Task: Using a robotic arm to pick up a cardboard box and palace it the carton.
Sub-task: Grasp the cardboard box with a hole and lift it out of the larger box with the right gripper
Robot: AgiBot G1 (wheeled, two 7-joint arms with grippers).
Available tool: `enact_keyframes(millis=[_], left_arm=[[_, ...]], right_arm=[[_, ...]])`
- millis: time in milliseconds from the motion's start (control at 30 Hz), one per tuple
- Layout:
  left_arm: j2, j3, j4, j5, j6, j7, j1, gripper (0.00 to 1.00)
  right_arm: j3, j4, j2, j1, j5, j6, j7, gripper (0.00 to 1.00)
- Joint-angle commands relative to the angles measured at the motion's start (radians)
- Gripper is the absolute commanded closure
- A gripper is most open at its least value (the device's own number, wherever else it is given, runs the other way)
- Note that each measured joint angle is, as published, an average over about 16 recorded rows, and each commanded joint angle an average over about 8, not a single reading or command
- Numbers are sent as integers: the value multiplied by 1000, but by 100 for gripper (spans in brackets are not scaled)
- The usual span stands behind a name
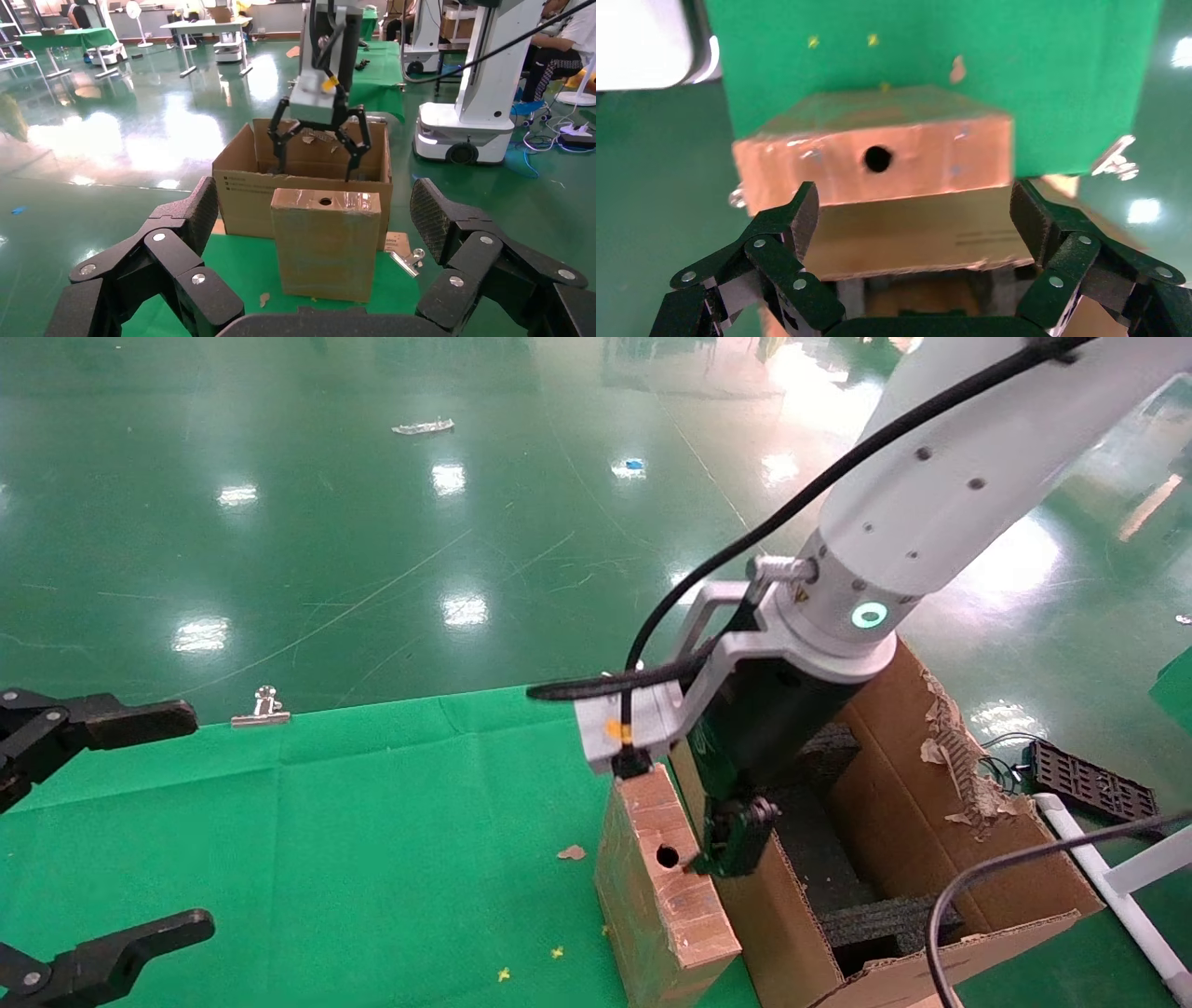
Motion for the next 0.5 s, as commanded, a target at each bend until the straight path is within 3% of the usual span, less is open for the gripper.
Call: enact_keyframes(millis=[33, 333, 400, 500], left_arm=[[0, 0, 0, 0, 0, 0, 0, 0], [0, 1, 0, -1, 0, 0, 0, 0], [0, 1, 0, -1, 0, 0, 0, 0], [0, 1, 0, -1, -1, 1, 0, 0]], right_arm=[[-66, 0, -21, 32, 12, 4, 11, 0], [-199, -7, -45, 67, 113, 28, 62, 0], [-217, -11, -40, 82, 109, 43, 125, 0], [-242, -18, -29, 101, 89, 75, 295, 0]])
